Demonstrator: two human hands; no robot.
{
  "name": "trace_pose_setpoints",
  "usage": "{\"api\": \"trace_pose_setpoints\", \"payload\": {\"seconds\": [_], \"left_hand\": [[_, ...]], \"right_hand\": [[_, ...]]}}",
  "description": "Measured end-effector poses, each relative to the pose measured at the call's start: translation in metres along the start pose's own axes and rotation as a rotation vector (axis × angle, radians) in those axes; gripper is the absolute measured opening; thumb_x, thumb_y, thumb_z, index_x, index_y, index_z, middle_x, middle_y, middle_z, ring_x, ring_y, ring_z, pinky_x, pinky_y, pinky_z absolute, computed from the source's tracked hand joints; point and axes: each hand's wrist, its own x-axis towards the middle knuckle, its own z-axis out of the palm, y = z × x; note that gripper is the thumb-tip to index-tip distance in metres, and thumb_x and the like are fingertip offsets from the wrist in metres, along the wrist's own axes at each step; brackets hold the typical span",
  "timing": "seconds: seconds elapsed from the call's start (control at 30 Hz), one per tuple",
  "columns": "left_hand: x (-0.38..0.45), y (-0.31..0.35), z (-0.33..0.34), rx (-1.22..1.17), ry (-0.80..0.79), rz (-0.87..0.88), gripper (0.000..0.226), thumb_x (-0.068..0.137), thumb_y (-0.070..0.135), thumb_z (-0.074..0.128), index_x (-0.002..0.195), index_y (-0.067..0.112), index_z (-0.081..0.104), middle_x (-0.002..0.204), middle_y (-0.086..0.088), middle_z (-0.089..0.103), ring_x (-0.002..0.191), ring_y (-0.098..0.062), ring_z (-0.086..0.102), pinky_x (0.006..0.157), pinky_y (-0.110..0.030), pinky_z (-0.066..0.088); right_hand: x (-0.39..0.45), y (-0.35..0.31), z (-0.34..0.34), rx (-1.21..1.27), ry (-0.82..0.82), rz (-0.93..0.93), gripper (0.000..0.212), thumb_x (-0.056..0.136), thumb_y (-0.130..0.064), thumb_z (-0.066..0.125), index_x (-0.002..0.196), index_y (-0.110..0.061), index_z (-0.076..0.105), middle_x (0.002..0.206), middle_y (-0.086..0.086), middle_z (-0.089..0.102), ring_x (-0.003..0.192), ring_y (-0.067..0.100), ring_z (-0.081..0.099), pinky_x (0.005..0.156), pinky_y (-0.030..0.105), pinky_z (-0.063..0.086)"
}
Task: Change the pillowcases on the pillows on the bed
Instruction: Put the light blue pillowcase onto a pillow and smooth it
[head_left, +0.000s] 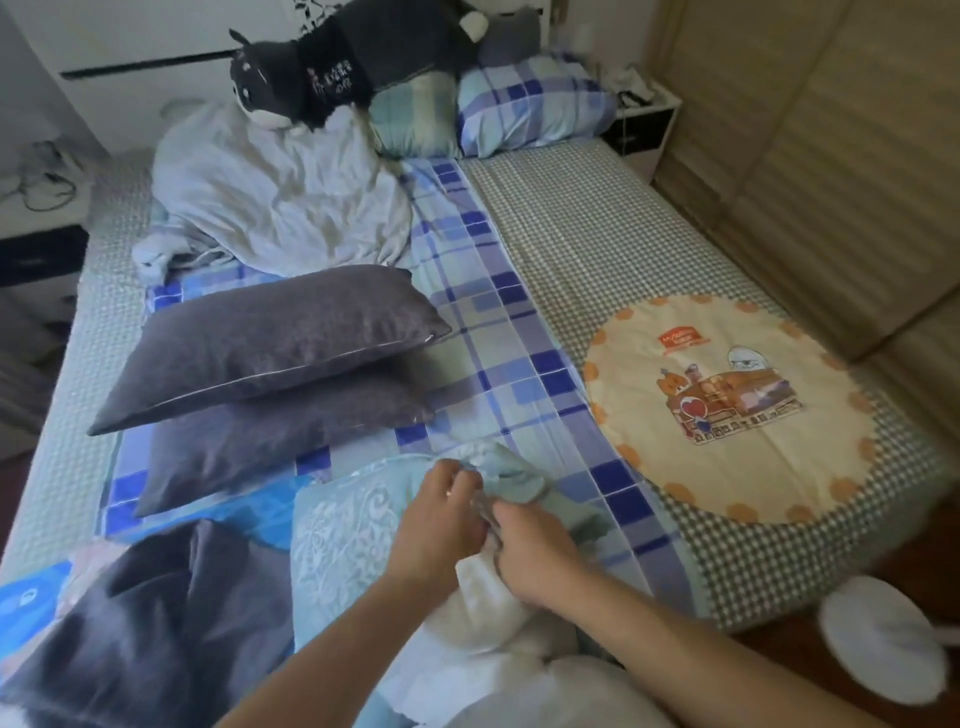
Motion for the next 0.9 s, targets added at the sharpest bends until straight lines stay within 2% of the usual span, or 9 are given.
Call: {"api": "trace_pose_setpoints", "payload": {"seconds": [0.07,0.1,0.2,0.3,0.4,0.5,0.6,0.73,0.9], "left_hand": [[0.022,0.003,0.0,0.111,-0.032,0.339,0.02,0.068,0.018,0.064,0.087,0.017,0.058,0.094,-0.003,0.061,0.084,-0.027,0.059,0.065,-0.033,0.046],[0.032,0.008,-0.002,0.076,-0.053,0.367,0.013,0.065,0.02,0.059,0.078,0.017,0.055,0.081,-0.002,0.061,0.075,-0.028,0.06,0.062,-0.029,0.041],[0.032,0.032,-0.002,-0.127,-0.018,0.073,0.012,0.075,0.024,0.05,0.074,0.02,0.039,0.063,0.001,0.056,0.06,-0.029,0.057,0.056,-0.03,0.03],[0.019,0.038,0.0,-0.276,0.046,-0.195,0.017,0.086,0.013,0.057,0.097,0.023,0.049,0.08,0.005,0.064,0.075,-0.026,0.06,0.063,-0.035,0.037],[0.012,0.01,-0.001,-0.017,0.067,-0.092,0.04,0.076,0.002,0.061,0.108,0.026,0.053,0.097,0.0,0.064,0.077,-0.036,0.061,0.064,-0.039,0.047],[0.012,-0.007,-0.009,0.019,0.043,0.088,0.038,0.07,0.005,0.062,0.102,0.023,0.053,0.091,-0.001,0.059,0.068,-0.034,0.059,0.056,-0.039,0.049],[0.018,-0.012,-0.024,-0.007,0.041,0.289,0.022,0.08,0.021,0.051,0.102,0.024,0.051,0.079,-0.001,0.06,0.07,-0.027,0.059,0.06,-0.033,0.049],[0.012,-0.009,-0.048,-0.255,-0.125,0.105,0.011,0.095,0.022,0.053,0.098,0.031,0.047,0.078,0.018,0.056,0.072,-0.005,0.05,0.068,-0.016,0.039],[0.048,-0.016,-0.06,-0.212,-0.366,-0.032,0.015,0.103,0.02,0.048,0.09,0.025,0.049,0.082,0.003,0.061,0.078,-0.017,0.053,0.073,-0.036,0.04]], "right_hand": [[-0.001,0.0,0.004,-0.005,0.105,-0.006,0.017,0.097,-0.015,0.046,0.111,-0.016,0.056,0.112,0.007,0.066,0.105,0.027,0.064,0.085,0.036,0.047],[-0.002,0.001,0.004,0.011,0.176,-0.018,0.017,0.095,-0.013,0.046,0.108,-0.016,0.057,0.108,0.006,0.068,0.101,0.026,0.065,0.083,0.036,0.049],[0.005,0.01,0.005,-0.061,0.456,-0.172,0.012,0.09,-0.013,0.053,0.099,-0.018,0.059,0.083,0.002,0.064,0.075,0.022,0.065,0.06,0.035,0.052],[0.019,0.024,-0.006,-0.108,0.583,-0.132,0.025,0.089,-0.015,0.064,0.108,-0.02,0.049,0.091,0.0,0.057,0.074,0.019,0.059,0.056,0.035,0.052],[0.028,0.041,-0.02,-0.051,0.642,0.092,0.035,0.083,-0.006,0.065,0.105,-0.021,0.042,0.099,-0.001,0.051,0.08,0.02,0.055,0.055,0.037,0.052],[0.027,0.032,-0.012,0.163,0.688,0.083,0.034,0.085,-0.004,0.065,0.107,-0.024,0.05,0.104,-0.007,0.052,0.088,0.013,0.055,0.064,0.031,0.054],[0.027,0.025,0.0,0.38,0.675,0.013,0.034,0.089,-0.006,0.066,0.113,-0.028,0.056,0.109,-0.012,0.057,0.099,0.004,0.056,0.079,0.021,0.053],[0.025,0.027,-0.002,0.52,0.526,-0.111,0.038,0.087,0.007,0.059,0.11,-0.024,0.064,0.1,-0.013,0.066,0.094,0.0,0.061,0.079,0.011,0.047],[0.029,0.013,-0.007,0.543,0.235,-0.091,0.013,0.095,-0.018,0.061,0.082,-0.019,0.057,0.072,-0.01,0.058,0.066,0.003,0.051,0.062,0.02,0.04]]}}
